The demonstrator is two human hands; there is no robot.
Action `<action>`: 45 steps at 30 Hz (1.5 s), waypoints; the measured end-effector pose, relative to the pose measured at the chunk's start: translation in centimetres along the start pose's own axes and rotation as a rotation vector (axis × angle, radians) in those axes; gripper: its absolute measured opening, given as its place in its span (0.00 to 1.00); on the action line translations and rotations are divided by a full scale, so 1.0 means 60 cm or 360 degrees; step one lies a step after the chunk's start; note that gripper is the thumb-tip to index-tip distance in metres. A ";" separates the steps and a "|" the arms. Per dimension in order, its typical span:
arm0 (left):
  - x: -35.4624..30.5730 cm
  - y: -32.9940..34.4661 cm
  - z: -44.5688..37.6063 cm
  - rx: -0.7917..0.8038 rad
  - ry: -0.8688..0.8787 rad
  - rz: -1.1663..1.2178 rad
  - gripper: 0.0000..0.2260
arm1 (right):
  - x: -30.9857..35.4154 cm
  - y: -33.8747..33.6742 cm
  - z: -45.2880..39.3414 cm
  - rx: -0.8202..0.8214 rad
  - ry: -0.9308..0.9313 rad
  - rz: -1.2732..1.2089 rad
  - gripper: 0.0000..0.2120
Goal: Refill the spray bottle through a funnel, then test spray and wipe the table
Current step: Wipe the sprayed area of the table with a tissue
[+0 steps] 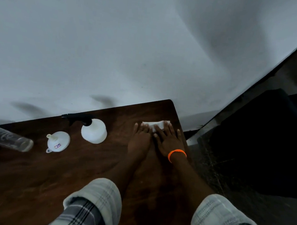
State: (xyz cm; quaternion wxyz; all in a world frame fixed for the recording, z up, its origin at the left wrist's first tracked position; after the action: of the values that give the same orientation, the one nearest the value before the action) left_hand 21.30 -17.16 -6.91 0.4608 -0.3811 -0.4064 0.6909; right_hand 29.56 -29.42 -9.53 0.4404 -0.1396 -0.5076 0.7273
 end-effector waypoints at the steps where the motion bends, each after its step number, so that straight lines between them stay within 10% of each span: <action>1: -0.014 -0.003 -0.008 0.0036 0.0021 -0.0015 0.26 | -0.014 -0.003 0.002 -0.0013 0.0033 -0.0016 0.26; 26: -0.295 0.161 0.265 0.0336 0.0411 -0.0249 0.44 | -0.169 0.175 0.434 0.0001 0.0290 -0.0077 0.29; 45: -0.338 0.295 0.531 0.0385 0.0229 -0.0131 0.23 | -0.118 0.304 0.673 0.0020 0.0302 -0.0008 0.31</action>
State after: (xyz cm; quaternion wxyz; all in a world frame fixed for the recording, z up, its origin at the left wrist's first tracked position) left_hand -7.40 -47.37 -7.92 0.5593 -0.3545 -0.3014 0.6860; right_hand -1.72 -61.58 -8.99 0.4892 -0.2039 -0.4593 0.7129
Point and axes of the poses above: each hand's wrist, its own z-axis away from the middle knuckle, its own y-axis out of the palm, x = y × z, the point moved 2 cm from there along -z, towards the middle knuckle, and after that the axes turned 9 degrees about x, right-handed, at the moved point
